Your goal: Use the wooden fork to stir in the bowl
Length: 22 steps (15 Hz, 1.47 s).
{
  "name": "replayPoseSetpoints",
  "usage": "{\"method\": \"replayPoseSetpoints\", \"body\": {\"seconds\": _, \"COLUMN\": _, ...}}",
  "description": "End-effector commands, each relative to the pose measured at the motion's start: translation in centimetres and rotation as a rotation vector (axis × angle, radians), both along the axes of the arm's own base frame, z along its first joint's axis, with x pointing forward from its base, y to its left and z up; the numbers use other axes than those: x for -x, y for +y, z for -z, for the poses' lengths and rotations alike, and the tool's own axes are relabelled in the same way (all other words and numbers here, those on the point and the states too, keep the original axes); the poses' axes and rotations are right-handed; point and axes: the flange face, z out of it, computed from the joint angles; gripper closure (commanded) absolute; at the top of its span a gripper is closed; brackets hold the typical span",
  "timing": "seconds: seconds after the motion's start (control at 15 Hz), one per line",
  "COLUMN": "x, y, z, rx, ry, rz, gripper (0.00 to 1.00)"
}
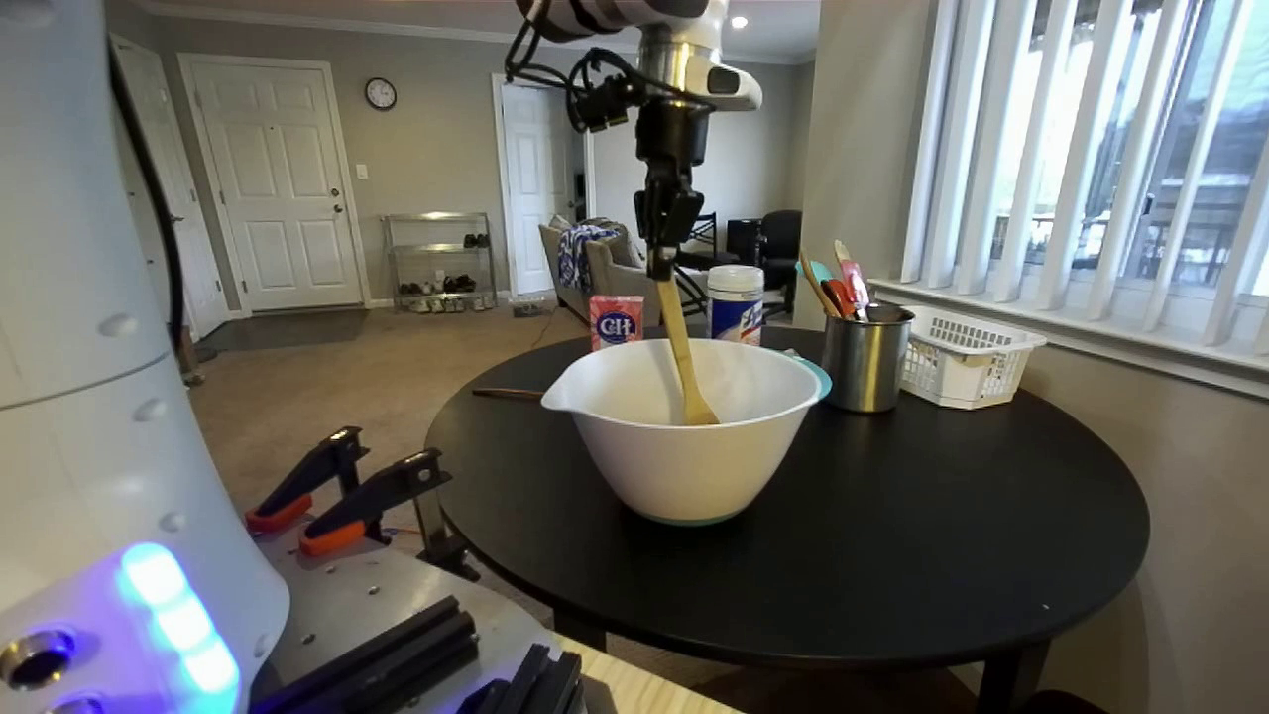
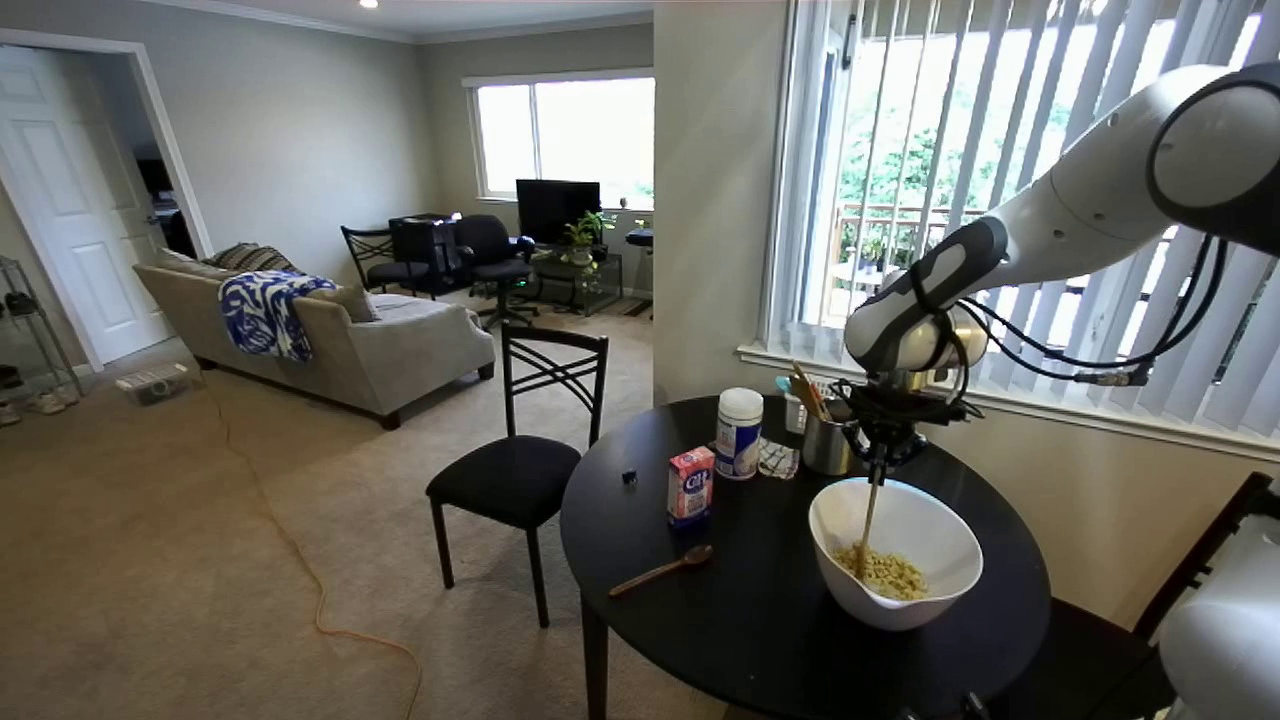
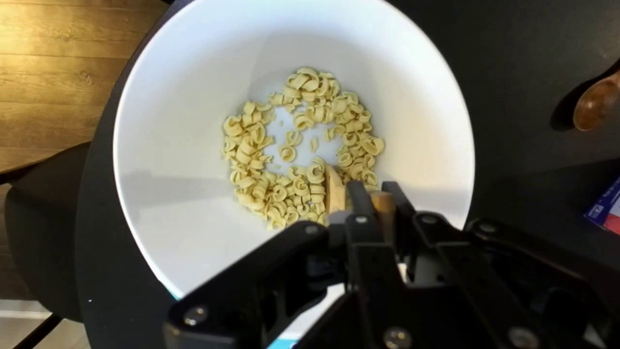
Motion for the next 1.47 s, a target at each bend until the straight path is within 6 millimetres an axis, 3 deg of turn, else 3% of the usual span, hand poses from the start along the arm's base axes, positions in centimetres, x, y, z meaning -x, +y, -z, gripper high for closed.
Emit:
{"method": "replayPoseSetpoints", "body": {"seconds": 0.0, "x": 0.5, "y": -1.3, "z": 0.5, "rx": 0.067, "ry": -0.036, "rz": 0.015, "gripper": 0.97}}
{"method": "replayPoseSetpoints", "body": {"seconds": 0.6, "x": 1.3, "y": -2.1, "z": 0.2, "rx": 0.234, "ry": 0.038, "rz": -0.014, "gripper": 0.97}}
{"method": "replayPoseSetpoints", "body": {"seconds": 1.4, "x": 2.2, "y": 0.6, "z": 0.8, "rx": 0.184, "ry": 0.227, "rz": -0.179, "gripper": 0.97}}
